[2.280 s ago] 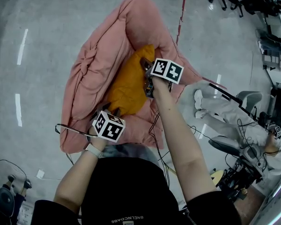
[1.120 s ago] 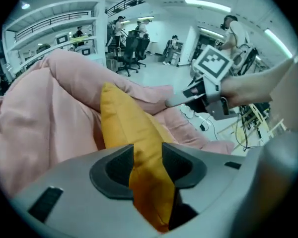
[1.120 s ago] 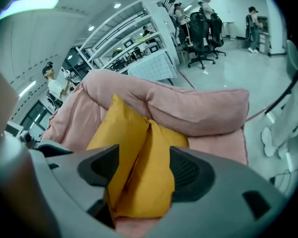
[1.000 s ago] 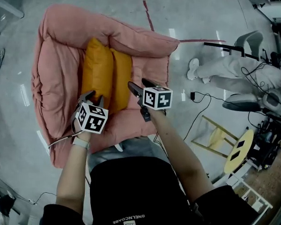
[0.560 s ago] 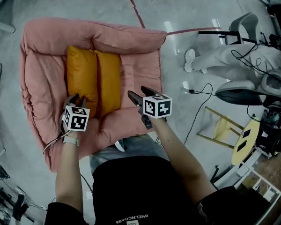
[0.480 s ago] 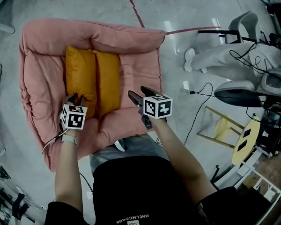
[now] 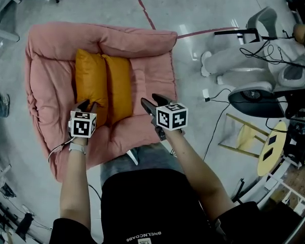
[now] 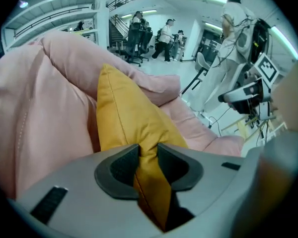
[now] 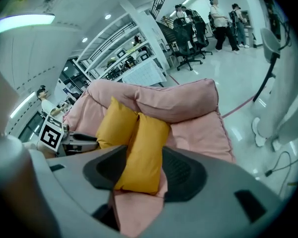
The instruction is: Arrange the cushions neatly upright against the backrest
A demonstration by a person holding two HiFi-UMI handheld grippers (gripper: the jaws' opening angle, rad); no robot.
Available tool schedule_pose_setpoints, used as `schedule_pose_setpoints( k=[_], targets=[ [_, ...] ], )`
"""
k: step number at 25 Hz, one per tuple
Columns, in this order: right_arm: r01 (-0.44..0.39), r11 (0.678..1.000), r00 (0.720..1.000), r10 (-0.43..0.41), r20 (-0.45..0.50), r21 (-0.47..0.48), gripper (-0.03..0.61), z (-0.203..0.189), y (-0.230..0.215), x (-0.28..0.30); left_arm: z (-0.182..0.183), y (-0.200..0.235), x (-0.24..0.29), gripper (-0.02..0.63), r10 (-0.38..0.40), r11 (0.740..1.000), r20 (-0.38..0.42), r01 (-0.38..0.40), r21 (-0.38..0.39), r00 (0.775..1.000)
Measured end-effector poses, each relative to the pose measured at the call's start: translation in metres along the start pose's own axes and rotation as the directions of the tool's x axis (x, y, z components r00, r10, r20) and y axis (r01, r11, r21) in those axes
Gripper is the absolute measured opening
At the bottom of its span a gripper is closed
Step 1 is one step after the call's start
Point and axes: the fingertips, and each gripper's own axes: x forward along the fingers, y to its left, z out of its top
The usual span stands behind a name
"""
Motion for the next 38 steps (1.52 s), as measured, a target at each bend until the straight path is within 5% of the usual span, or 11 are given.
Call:
schedule_pose_setpoints(
  k=[8, 14, 21, 29, 38],
  targets=[
    [-0.004, 0.993, 0.993, 0.017, 0.113, -0.115, 0.011, -0.008, 0.091, -0.036, -0.010, -0.026, -0.081, 0.081, -0.087, 0.988, 0.179, 0.107, -0.107, 0.980],
    [0.033, 0.990, 0.975, -0.001, 0.224, -0.138, 0.009, 0.016, 0.120, -0.046, 0.029, -0.040, -0.120, 0.030, -0.183, 0.980, 0.318, 0.200, -0.022, 0.930],
    [0.068, 0.985, 0.931, -0.005, 0.366, -0.159, 0.009, 0.006, 0.199, -0.081, 0.019, -0.048, -0.208, 0.014, -0.295, 0.950, 0.456, 0.309, 0.045, 0.840],
    [0.070, 0.980, 0.866, 0.033, 0.499, -0.186, 0.009, 0.011, 0.270, -0.139, 0.019, -0.058, -0.302, 0.012, -0.348, 0.933, 0.583, 0.331, 0.140, 0.734],
    [0.031, 0.954, 0.825, 0.143, 0.546, -0.297, 0.009, 0.047, 0.308, -0.188, 0.035, -0.063, -0.364, 0.012, -0.306, 0.950, 0.656, 0.262, 0.168, 0.690]
  ],
)
